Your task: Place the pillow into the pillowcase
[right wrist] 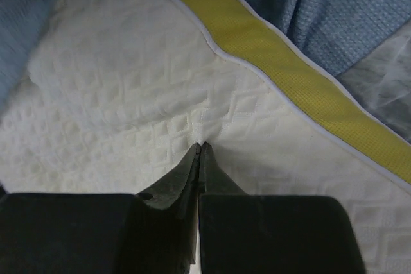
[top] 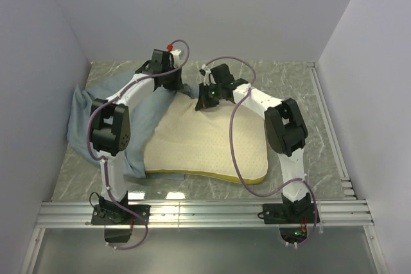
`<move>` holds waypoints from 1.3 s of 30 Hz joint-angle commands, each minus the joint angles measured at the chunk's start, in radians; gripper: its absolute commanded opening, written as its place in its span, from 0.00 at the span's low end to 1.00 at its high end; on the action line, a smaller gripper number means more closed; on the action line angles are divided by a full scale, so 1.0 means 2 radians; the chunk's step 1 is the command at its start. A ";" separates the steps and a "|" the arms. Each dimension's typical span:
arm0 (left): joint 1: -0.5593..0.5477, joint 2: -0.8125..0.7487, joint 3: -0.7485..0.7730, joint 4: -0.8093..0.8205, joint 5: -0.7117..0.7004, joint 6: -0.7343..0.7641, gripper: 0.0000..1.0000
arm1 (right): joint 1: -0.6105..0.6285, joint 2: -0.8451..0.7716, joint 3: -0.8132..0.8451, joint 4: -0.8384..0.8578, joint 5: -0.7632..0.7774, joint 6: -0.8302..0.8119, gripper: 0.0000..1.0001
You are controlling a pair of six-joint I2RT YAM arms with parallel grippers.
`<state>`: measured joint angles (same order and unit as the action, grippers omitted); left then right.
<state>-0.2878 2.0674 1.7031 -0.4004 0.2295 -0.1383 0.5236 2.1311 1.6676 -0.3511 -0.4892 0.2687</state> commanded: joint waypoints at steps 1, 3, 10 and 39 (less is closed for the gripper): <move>-0.032 -0.056 -0.018 0.046 0.080 -0.065 0.00 | 0.020 -0.060 -0.005 0.057 -0.055 0.044 0.00; -0.047 -0.064 -0.035 0.060 0.097 -0.079 0.00 | 0.020 -0.071 -0.012 0.070 -0.060 0.056 0.00; -0.062 -0.013 -0.005 0.094 0.138 -0.129 0.00 | 0.008 -0.136 -0.064 0.114 -0.044 0.070 0.00; 0.271 -0.245 -0.037 -0.248 0.295 0.137 0.91 | 0.196 -0.214 -0.114 -0.084 0.237 -0.196 0.74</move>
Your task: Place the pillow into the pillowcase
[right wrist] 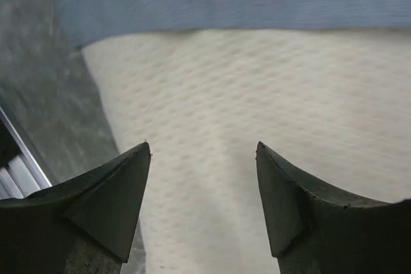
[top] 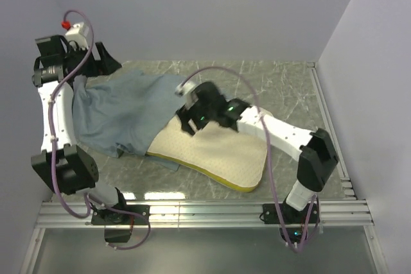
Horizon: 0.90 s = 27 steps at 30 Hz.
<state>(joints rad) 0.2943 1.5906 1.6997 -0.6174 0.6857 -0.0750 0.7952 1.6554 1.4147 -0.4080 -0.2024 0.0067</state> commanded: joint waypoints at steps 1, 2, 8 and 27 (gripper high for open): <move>-0.014 -0.016 -0.048 -0.161 0.055 0.139 0.91 | 0.079 0.033 0.017 -0.060 0.100 -0.072 0.75; -0.008 -0.041 -0.089 -0.168 0.054 0.150 0.91 | 0.108 0.043 0.020 -0.063 0.118 -0.081 0.75; 0.048 -0.145 -0.242 -0.162 0.048 0.172 0.91 | 0.165 0.111 0.022 -0.050 0.146 -0.088 0.80; 0.084 -0.259 -0.393 -0.229 0.051 0.588 0.80 | 0.089 0.144 0.128 -0.040 0.059 -0.045 0.00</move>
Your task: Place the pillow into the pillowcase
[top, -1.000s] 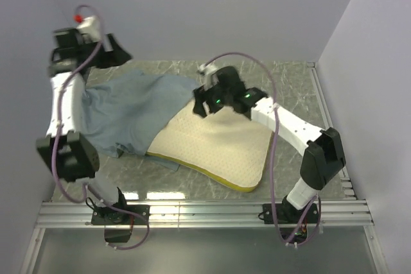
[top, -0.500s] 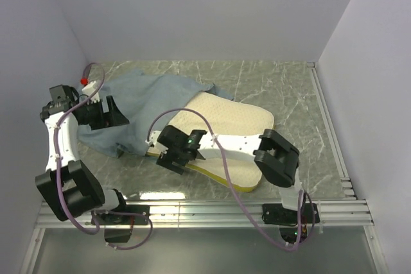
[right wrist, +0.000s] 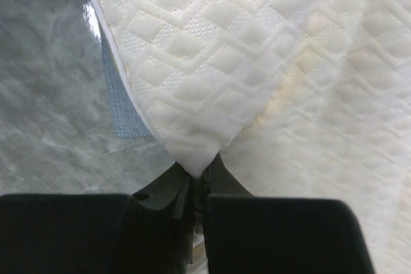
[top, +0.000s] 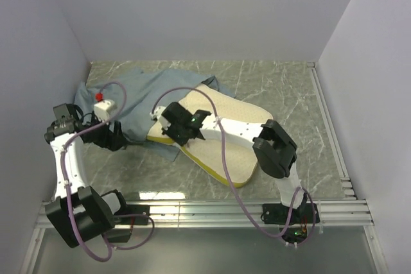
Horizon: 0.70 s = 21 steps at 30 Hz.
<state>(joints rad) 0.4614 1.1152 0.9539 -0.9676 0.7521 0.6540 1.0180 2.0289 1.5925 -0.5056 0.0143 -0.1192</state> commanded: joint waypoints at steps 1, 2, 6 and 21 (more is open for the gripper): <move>0.002 -0.038 -0.039 -0.068 0.022 0.276 0.78 | -0.026 -0.043 0.048 0.007 -0.056 0.018 0.00; 0.002 -0.051 -0.051 -0.075 0.023 0.323 0.78 | -0.027 -0.039 0.054 0.000 -0.063 0.015 0.00; -0.007 -0.117 -0.126 -0.041 0.020 0.511 0.76 | -0.035 -0.027 0.062 -0.009 -0.091 0.015 0.00; -0.265 -0.048 -0.273 0.350 -0.139 0.560 0.74 | -0.060 -0.004 0.087 -0.032 -0.183 0.039 0.00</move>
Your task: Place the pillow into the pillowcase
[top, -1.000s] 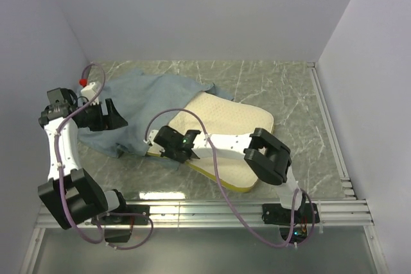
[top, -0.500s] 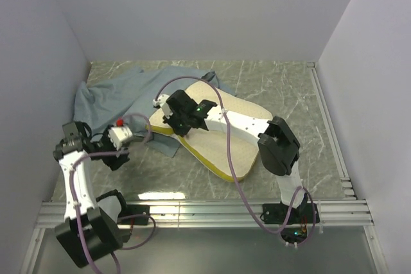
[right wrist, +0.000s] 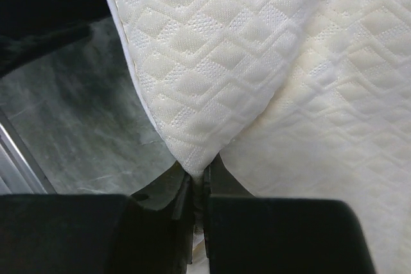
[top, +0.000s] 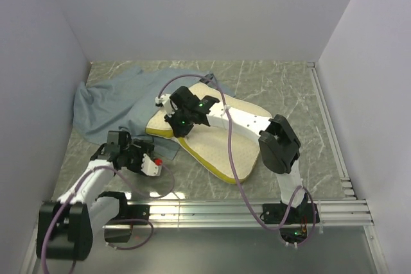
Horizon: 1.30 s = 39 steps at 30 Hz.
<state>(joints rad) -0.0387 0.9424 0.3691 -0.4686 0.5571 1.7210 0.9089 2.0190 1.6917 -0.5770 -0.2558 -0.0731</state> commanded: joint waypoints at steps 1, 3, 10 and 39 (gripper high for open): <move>-0.016 0.062 0.031 0.102 -0.049 0.032 0.75 | -0.006 0.002 0.045 0.001 -0.056 0.017 0.00; -0.016 0.082 0.039 0.103 -0.065 0.043 0.75 | -0.010 0.008 0.049 -0.003 -0.062 0.019 0.00; -0.033 0.181 0.055 0.131 -0.095 0.088 0.60 | -0.019 0.011 0.052 -0.004 -0.091 0.022 0.00; -0.422 -0.054 0.151 -0.038 0.010 -0.424 0.50 | -0.060 0.101 0.014 0.107 -0.200 0.170 0.00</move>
<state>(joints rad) -0.9005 0.9649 0.5781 -0.4931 0.4747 1.1450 0.8246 2.2417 1.7790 -0.4953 -0.6353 0.2134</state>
